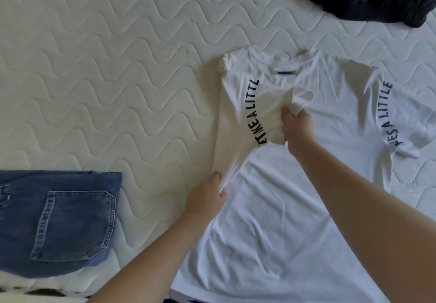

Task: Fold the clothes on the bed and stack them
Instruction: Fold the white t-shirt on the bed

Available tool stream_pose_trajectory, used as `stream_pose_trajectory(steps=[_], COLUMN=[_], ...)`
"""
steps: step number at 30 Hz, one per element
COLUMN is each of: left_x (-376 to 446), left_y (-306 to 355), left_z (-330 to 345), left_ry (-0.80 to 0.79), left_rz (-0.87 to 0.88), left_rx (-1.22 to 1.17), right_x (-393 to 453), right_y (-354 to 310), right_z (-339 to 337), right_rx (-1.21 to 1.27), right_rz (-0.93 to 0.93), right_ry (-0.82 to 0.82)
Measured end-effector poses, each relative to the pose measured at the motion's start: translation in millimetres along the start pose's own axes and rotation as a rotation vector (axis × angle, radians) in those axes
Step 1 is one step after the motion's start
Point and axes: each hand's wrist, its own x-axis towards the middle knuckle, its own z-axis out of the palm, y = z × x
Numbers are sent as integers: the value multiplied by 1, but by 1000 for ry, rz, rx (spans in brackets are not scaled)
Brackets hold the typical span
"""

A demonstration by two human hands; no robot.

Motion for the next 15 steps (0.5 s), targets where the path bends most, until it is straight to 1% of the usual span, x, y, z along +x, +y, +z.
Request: stream_pose_trajectory(steps=[2, 3, 5, 6, 7, 8, 10, 12, 15], left_x=[-11, -18, -30, -36, -44, -53, -72, -92, -112], left_y=[15, 20, 24, 22, 18, 14, 3, -7, -11], left_z=[3, 6, 13, 16, 20, 24, 31, 39, 47], left_ry=[-12, -35, -101, -131, -150, -161, -190, -235, -284], left_rz=[30, 36, 26, 12, -9, -26, -50, -64, -72], left_rx=[-67, -93, -86, -56, -26, 5, 72, 123, 120], right_x=[1, 2, 1, -4, -8, -12, -19, -24, -29], right_y=[1, 5, 15, 21, 27, 33, 41, 46, 45], right_z=[-12, -17, -23, -25, -25, -24, -22, -20, -23], right_rx=[57, 94, 159, 162, 114, 46, -49, -45, 27], right_rz=[20, 64, 201, 252, 266, 256, 224, 206, 170], right_ry=[9, -27, -152, -206, -237, -244, -209, -177, -129])
